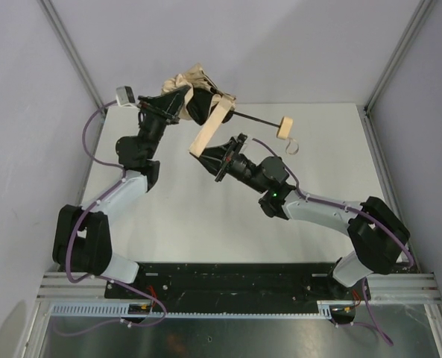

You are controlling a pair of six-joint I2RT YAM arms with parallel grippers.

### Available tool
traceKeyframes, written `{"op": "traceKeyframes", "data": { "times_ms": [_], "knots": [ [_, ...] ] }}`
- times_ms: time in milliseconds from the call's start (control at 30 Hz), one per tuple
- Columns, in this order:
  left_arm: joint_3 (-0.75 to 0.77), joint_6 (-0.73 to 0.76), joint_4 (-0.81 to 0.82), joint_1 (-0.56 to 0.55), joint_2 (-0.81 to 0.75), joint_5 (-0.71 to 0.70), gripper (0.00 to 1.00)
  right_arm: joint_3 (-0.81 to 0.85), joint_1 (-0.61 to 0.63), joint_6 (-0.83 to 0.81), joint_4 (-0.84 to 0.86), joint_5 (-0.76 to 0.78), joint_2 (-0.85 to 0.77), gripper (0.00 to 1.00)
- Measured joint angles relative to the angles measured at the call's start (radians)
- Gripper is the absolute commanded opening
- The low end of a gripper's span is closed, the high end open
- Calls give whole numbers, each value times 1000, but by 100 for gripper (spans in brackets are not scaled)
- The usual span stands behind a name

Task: Put away the umbrella

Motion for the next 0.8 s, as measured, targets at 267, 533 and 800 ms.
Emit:
{"op": "traceKeyframes", "data": {
  "times_ms": [267, 533, 800],
  "knots": [
    [47, -193, 10, -85, 7, -64, 0, 5, -63, 3, 85, -38, 98, 0],
    [-109, -359, -29, -177, -108, -31, 0, 82, -246, -82, 218, -194, 193, 0],
    [-266, -337, -283, -182, -299, 17, 0, 118, -354, -342, 233, -431, 159, 0]
  ]
}}
